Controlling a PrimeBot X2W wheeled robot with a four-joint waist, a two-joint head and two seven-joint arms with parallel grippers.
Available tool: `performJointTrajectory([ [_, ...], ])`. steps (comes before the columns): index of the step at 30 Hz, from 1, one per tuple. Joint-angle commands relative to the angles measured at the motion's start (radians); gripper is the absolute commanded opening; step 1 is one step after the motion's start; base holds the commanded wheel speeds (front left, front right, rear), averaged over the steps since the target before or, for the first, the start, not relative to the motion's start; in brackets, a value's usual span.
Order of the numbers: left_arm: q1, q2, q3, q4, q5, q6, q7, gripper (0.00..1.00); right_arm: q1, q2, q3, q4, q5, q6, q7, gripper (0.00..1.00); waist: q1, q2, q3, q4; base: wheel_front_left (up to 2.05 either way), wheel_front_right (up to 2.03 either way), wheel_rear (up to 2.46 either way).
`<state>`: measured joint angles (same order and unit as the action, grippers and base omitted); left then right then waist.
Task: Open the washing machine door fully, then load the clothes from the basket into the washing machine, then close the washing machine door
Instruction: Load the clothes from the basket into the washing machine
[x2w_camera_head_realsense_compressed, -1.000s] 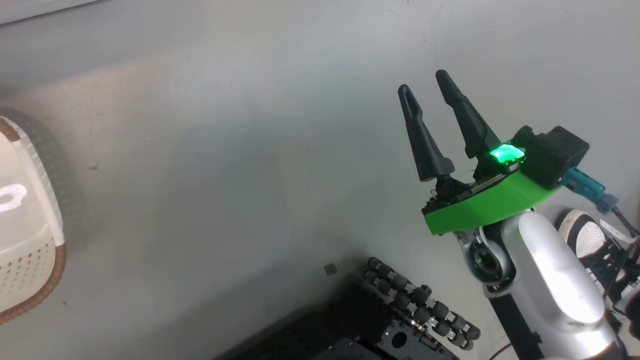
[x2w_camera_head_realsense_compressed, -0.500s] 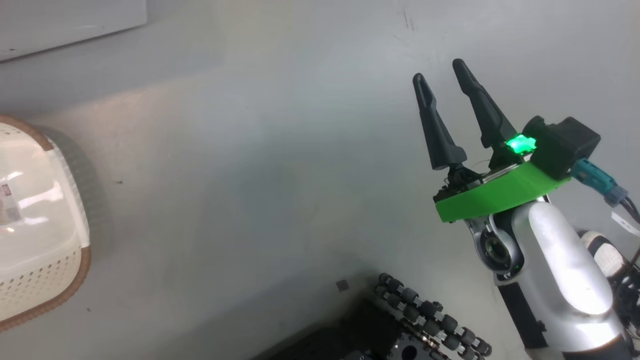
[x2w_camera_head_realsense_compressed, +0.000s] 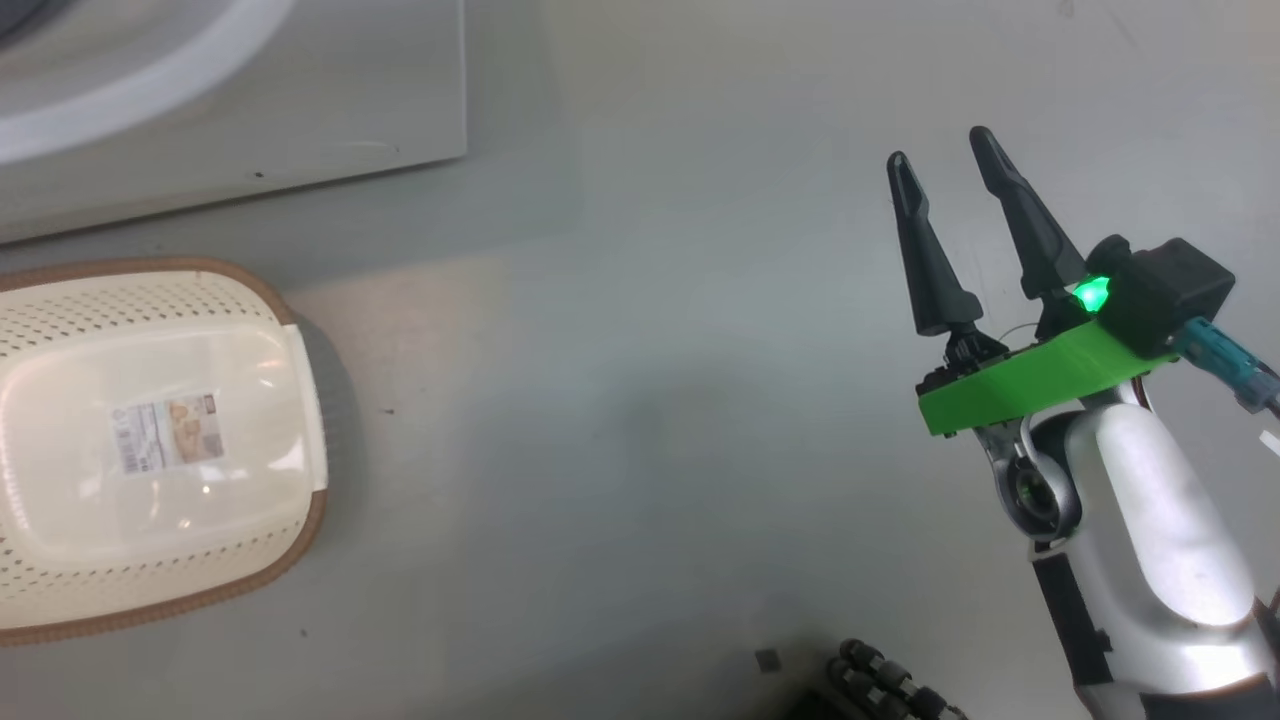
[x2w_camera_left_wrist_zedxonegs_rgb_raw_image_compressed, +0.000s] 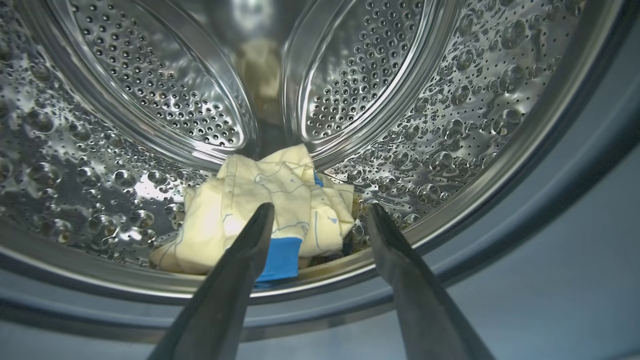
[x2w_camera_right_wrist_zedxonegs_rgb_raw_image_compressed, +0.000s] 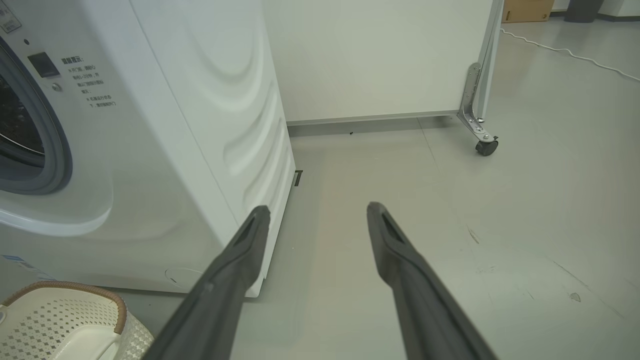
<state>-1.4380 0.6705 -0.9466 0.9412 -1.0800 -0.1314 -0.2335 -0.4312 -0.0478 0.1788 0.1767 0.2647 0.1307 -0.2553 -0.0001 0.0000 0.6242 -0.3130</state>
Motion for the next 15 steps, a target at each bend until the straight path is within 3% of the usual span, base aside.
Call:
performJointTrajectory([
  [1,0.027,0.020,0.033,-0.026,-0.019,0.001,-0.016,1.00,0.029,-0.002,-0.004,-0.020,-0.016,0.000,-0.006,1.00,0.0001,0.0000,-0.078,0.058,0.00,0.00,0.00],
  [9,0.168,-0.024,0.105,-0.099,-0.013,0.001,-0.028,1.00,0.043,-0.002,-0.032,-0.020,-0.057,0.000,-0.006,1.00,0.0001,0.0000,-0.174,0.111,0.00,0.00,0.00],
  [15,0.330,-0.043,0.239,-0.199,0.079,0.016,-0.028,1.00,0.056,-0.002,-0.037,-0.023,-0.085,0.000,-0.006,1.00,0.0001,0.0000,-0.233,0.141,0.00,0.00,0.00],
])
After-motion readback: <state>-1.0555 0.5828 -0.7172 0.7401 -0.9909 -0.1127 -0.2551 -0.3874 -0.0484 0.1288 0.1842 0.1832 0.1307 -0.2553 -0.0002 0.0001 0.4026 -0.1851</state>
